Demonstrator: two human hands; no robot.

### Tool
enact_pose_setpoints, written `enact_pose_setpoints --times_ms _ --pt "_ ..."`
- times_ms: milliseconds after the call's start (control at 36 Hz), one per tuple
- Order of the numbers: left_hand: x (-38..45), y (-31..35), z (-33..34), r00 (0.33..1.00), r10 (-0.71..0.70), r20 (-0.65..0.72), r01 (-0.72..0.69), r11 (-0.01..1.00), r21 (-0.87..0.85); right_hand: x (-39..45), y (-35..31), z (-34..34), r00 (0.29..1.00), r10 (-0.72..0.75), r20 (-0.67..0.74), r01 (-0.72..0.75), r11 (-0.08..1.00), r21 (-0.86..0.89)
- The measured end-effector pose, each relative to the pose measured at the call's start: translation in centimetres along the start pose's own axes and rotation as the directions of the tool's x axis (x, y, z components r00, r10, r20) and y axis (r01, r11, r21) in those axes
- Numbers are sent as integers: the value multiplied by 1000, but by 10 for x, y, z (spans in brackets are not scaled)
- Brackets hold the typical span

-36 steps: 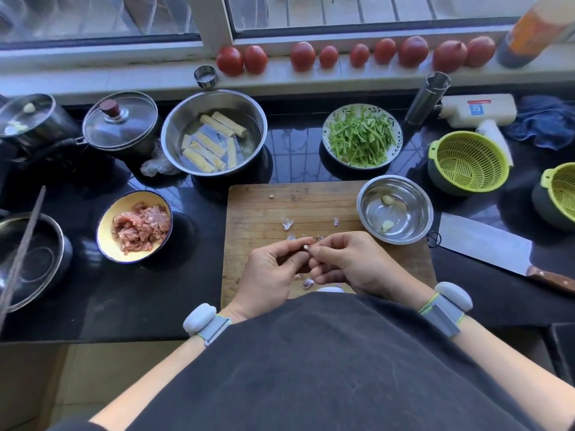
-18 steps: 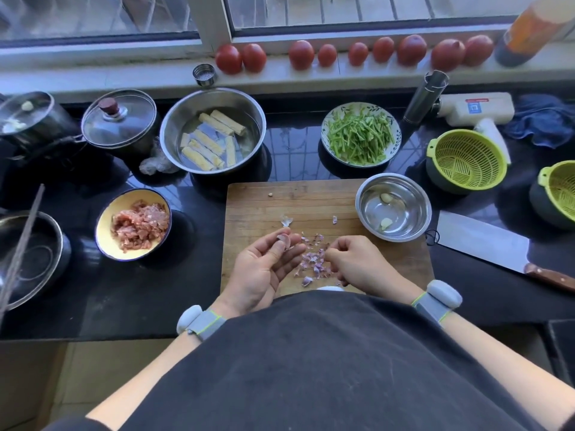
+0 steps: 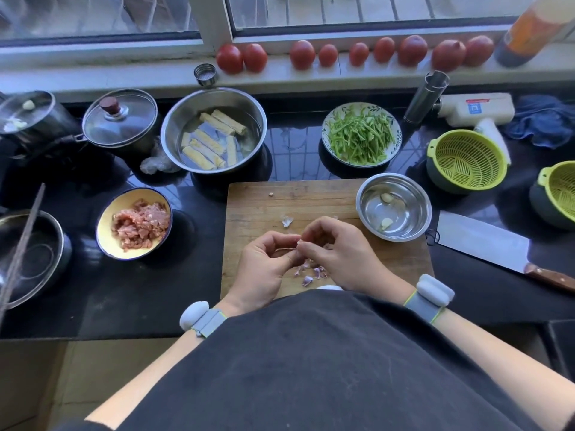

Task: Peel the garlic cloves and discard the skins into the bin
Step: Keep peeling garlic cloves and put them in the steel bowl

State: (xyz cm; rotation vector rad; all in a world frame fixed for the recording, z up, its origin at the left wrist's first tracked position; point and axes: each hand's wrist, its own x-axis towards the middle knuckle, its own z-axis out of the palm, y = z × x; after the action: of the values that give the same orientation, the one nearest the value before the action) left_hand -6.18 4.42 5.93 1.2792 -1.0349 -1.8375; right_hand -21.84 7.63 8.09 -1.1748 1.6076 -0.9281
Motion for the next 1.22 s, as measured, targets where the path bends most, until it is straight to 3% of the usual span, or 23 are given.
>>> enact_pose_setpoints --times_ms 222,472,750,1056,1222 --pt "-1 6 2 998 65 21 -66 994 92 3 8 -2 994 -83 -64 77 993 -89" --pt "-3 6 1 999 42 33 -44 997 68 4 9 -8 997 -68 48 71 996 -52" --pt "-3 10 1 995 86 53 -94 982 163 2 14 -9 977 -209 43 213 968 -129" --pt "-6 9 6 997 71 36 -75 990 122 -3 15 -11 968 -251 16 251 961 -118" --pt "-7 8 7 999 48 18 -49 998 47 -2 15 -9 979 -205 -4 204 974 -101"
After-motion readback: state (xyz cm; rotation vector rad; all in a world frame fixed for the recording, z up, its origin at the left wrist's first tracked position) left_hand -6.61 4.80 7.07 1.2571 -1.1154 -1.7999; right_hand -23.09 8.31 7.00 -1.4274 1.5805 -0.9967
